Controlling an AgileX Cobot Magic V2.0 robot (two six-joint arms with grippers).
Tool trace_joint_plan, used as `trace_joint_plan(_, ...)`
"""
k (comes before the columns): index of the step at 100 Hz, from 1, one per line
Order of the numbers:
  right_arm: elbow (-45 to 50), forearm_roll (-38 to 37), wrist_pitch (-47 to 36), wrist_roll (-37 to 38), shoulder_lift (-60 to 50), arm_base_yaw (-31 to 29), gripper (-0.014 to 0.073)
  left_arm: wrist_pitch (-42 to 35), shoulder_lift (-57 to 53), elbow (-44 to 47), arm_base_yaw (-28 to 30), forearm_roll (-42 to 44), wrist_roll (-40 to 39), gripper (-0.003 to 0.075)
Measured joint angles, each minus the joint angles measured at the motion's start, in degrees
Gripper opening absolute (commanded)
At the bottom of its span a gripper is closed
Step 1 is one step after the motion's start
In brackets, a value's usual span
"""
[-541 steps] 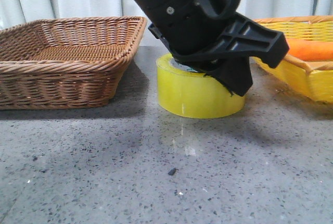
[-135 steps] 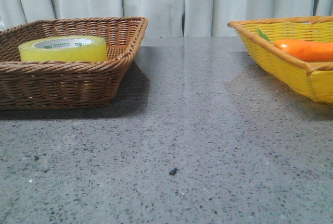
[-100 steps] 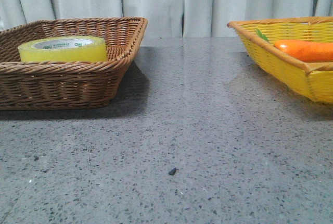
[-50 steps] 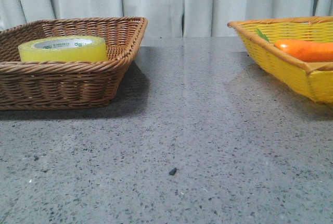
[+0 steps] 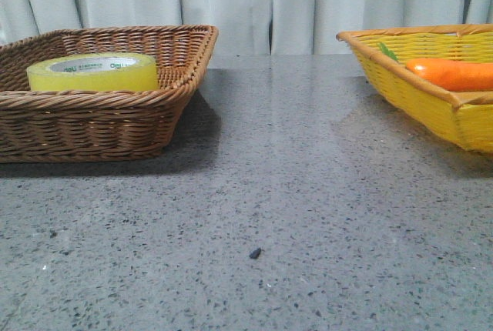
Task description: Transfer tape with both arms
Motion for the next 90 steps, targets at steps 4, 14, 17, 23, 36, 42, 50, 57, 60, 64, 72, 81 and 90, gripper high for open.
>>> trace_joint_plan(4, 0.91, 0.0, -0.53, 0.0, 0.0, 0.0, -0.0074, 0.0, 0.0, 0.0, 0.0, 0.0, 0.0, -0.0021)
trace_joint_plan(14, 4.48, 0.0, -4.4, 0.0, 0.0, -0.8, -0.0074, 0.0, 0.0, 0.0, 0.0, 0.0, 0.0, -0.0021)
trace_joint_plan(17, 5.88, 0.0, -6.12, 0.0, 0.0, -1.58, -0.0074, 0.0, 0.0, 0.0, 0.0, 0.0, 0.0, -0.0021)
trace_joint_plan(23, 9.26, 0.0, -11.14, 0.0, 0.0, -3.45, -0.0074, 0.0, 0.0, 0.0, 0.0, 0.0, 0.0, -0.0021)
trace_joint_plan(36, 16.91, 2.09, -24.14, 0.0, 0.0, -9.98, -0.0074, 0.0, 0.0, 0.0, 0.0, 0.0, 0.0, -0.0021)
trace_joint_plan(42, 19.54, 4.16, -29.97, 0.0, 0.0, -13.05, -0.0074, 0.0, 0.0, 0.0, 0.0, 0.0, 0.0, -0.0021)
trace_joint_plan(50, 20.09, 6.6, -33.22, 0.0, 0.0, -17.67, -0.0074, 0.0, 0.0, 0.0, 0.0, 0.0, 0.0, -0.0021)
trace_joint_plan(57, 20.09, 7.46, -33.74, 0.0, 0.0, -21.36, -0.0074, 0.0, 0.0, 0.0, 0.0, 0.0, 0.0, -0.0021)
trace_joint_plan(60, 20.09, 7.59, -33.19, 0.0, 0.0, -22.74, -0.0074, 0.0, 0.0, 0.0, 0.0, 0.0, 0.0, -0.0021)
trace_joint_plan(64, 20.09, 7.7, -32.06, 0.0, 0.0, -24.73, -0.0074, 0.0, 0.0, 0.0, 0.0, 0.0, 0.0, -0.0021)
trace_joint_plan(72, 20.09, 7.81, -27.89, 0.0, 0.0, -28.25, -0.0074, 0.0, 0.0, 0.0, 0.0, 0.0, 0.0, -0.0021)
trace_joint_plan(81, 20.09, 7.81, -20.3, 0.0, -0.91, -31.74, -0.0074, 0.0, 0.0, 0.0, 0.0, 0.0, 0.0, -0.0021)
trace_joint_plan(90, 20.09, 7.81, -11.34, 0.0, -2.29, -34.52, -0.0074, 0.0, 0.0, 0.0, 0.0, 0.0, 0.0, -0.0021)
